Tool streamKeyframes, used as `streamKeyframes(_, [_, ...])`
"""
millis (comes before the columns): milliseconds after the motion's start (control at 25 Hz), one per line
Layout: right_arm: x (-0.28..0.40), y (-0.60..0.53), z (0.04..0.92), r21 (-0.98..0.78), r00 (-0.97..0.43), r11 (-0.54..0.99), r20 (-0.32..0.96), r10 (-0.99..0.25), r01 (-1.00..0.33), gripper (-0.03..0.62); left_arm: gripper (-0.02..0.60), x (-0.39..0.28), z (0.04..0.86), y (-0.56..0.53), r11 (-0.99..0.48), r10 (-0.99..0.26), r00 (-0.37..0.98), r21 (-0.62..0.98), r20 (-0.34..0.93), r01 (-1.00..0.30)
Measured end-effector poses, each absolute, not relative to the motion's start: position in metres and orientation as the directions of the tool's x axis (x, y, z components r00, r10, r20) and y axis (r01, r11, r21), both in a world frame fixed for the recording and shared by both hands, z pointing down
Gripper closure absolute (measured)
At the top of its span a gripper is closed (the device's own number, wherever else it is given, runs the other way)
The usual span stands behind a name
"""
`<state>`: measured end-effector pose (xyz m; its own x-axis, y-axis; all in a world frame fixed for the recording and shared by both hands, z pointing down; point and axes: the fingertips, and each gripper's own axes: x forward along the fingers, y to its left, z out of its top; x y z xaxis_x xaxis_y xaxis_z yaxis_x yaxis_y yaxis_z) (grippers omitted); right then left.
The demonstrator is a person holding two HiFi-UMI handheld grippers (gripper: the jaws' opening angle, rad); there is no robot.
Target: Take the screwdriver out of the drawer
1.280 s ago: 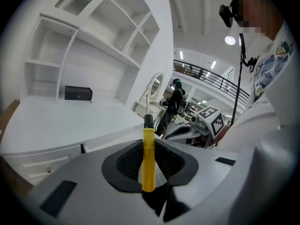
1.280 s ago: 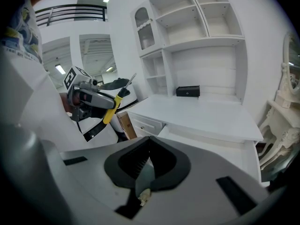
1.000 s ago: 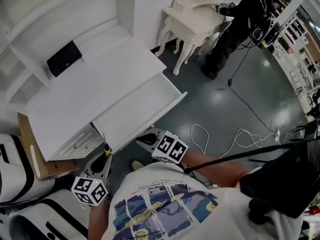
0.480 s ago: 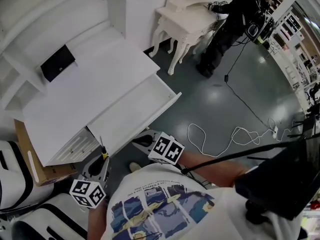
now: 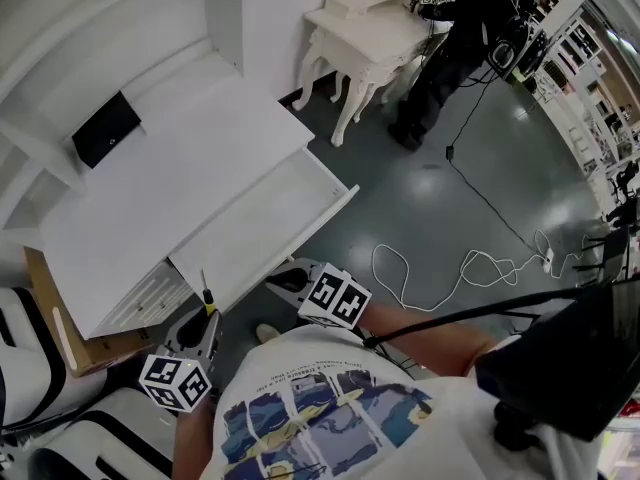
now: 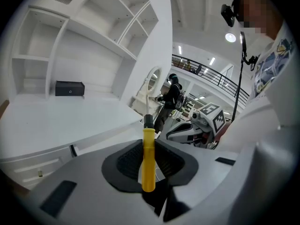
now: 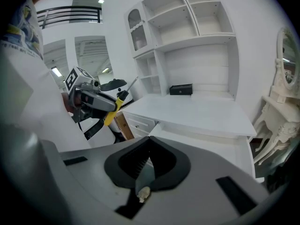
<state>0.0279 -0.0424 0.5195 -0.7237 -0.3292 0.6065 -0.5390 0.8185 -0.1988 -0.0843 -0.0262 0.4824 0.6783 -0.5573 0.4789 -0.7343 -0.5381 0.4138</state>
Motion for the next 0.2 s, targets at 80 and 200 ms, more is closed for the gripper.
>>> streamKeyframes(80, [0.04, -0.047, 0.52, -0.192, -0.71, 0.804, 0.61, -0.352, -0.563, 0.569, 0.494, -0.073, 0.487, -0.034, -0.558, -0.539, 0.695, 0.416, 0.476, -0.718])
streamKeyframes(200, [0.068, -0.057, 0.52, -0.174, -0.675, 0.769, 0.621, -0.399, -0.615, 0.569, 0.494, -0.048, 0.494, -0.051, -0.599, -0.499, 0.732, 0.425, 0.464, -0.678])
